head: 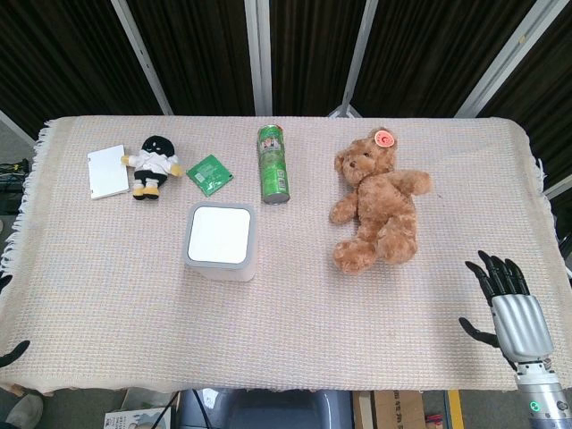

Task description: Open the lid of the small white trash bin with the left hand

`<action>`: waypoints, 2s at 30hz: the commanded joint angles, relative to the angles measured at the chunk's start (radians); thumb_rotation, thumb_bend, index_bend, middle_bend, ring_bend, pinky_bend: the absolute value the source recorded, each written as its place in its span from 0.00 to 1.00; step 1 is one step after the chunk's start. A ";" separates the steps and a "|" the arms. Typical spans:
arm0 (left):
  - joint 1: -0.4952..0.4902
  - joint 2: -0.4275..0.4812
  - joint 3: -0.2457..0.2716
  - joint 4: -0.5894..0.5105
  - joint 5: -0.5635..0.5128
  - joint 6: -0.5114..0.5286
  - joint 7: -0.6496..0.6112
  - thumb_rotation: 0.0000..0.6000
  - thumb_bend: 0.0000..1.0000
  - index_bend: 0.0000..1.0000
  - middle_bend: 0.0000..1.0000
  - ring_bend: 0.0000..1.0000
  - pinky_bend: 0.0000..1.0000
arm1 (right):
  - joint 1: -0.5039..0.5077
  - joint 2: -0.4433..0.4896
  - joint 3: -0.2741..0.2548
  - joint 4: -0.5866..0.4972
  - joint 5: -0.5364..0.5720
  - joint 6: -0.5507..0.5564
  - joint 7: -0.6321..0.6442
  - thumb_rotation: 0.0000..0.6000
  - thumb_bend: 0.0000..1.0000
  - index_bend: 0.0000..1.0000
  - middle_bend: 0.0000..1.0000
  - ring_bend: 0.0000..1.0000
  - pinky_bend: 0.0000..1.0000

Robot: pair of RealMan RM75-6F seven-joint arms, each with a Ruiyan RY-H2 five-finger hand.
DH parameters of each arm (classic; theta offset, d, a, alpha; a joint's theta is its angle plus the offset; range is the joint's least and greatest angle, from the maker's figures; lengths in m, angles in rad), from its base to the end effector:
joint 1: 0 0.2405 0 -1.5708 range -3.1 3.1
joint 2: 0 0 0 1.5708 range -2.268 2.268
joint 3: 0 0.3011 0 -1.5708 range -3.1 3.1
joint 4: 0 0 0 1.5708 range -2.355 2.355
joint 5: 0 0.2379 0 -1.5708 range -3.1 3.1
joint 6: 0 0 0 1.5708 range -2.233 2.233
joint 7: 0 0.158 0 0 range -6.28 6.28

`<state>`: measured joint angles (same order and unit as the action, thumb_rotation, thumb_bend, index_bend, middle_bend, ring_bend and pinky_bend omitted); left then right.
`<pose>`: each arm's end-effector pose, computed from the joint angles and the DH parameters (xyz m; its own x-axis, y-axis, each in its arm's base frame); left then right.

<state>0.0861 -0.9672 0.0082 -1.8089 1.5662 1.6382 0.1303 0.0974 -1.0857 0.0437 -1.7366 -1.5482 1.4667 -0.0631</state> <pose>-0.3427 0.1268 0.1984 0.4787 -0.0169 0.8778 0.8751 0.0898 -0.4755 -0.3283 -0.2008 0.1468 0.3752 -0.0254 0.9266 -0.9248 -0.0788 0.3723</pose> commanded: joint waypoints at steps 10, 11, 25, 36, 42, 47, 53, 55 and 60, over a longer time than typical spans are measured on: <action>0.004 0.006 0.005 0.003 0.010 0.007 -0.013 1.00 0.16 0.12 0.09 0.00 0.01 | -0.002 0.000 -0.003 -0.007 -0.004 0.003 -0.009 1.00 0.19 0.15 0.04 0.00 0.00; 0.004 0.007 0.005 0.004 0.011 0.007 -0.017 1.00 0.16 0.12 0.09 0.00 0.01 | -0.003 0.000 -0.003 -0.008 -0.004 0.004 -0.010 1.00 0.19 0.15 0.04 0.00 0.00; -0.009 0.002 -0.005 0.005 -0.002 -0.010 -0.007 1.00 0.16 0.12 0.09 0.00 0.01 | -0.002 0.006 -0.002 -0.010 0.010 -0.006 -0.008 1.00 0.19 0.15 0.04 0.00 0.00; -0.188 0.026 -0.110 0.013 0.026 -0.155 0.054 1.00 0.27 0.12 0.36 0.39 0.48 | -0.007 0.005 0.006 -0.009 0.018 0.005 -0.008 1.00 0.19 0.15 0.04 0.00 0.00; -0.349 0.042 -0.182 -0.016 0.045 -0.309 0.042 1.00 0.44 0.16 0.69 0.65 0.70 | 0.000 -0.004 0.003 -0.007 0.023 -0.013 -0.030 1.00 0.19 0.15 0.04 0.00 0.00; -0.469 0.042 -0.199 -0.042 0.066 -0.458 0.080 1.00 0.54 0.19 0.79 0.73 0.74 | 0.003 -0.011 0.004 -0.008 0.035 -0.023 -0.051 1.00 0.19 0.15 0.04 0.00 0.00; -0.543 -0.021 -0.208 -0.068 0.036 -0.543 0.185 1.00 0.59 0.21 0.82 0.74 0.75 | 0.007 -0.019 0.006 -0.007 0.046 -0.032 -0.071 1.00 0.19 0.15 0.04 0.00 0.00; -0.561 -0.042 -0.206 -0.078 0.027 -0.562 0.213 1.00 0.59 0.21 0.82 0.74 0.75 | 0.007 -0.019 0.007 -0.007 0.052 -0.034 -0.076 1.00 0.19 0.15 0.04 0.00 0.00; -0.593 -0.077 -0.197 -0.101 0.008 -0.600 0.255 1.00 0.59 0.23 0.82 0.74 0.75 | 0.004 -0.014 0.006 -0.007 0.056 -0.033 -0.077 1.00 0.19 0.15 0.04 0.00 0.00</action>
<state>-0.4981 -1.0359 -0.1917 -1.9038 1.5818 1.0478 0.3748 0.1018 -1.1008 0.0496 -1.7433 -1.4919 1.4334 -0.1405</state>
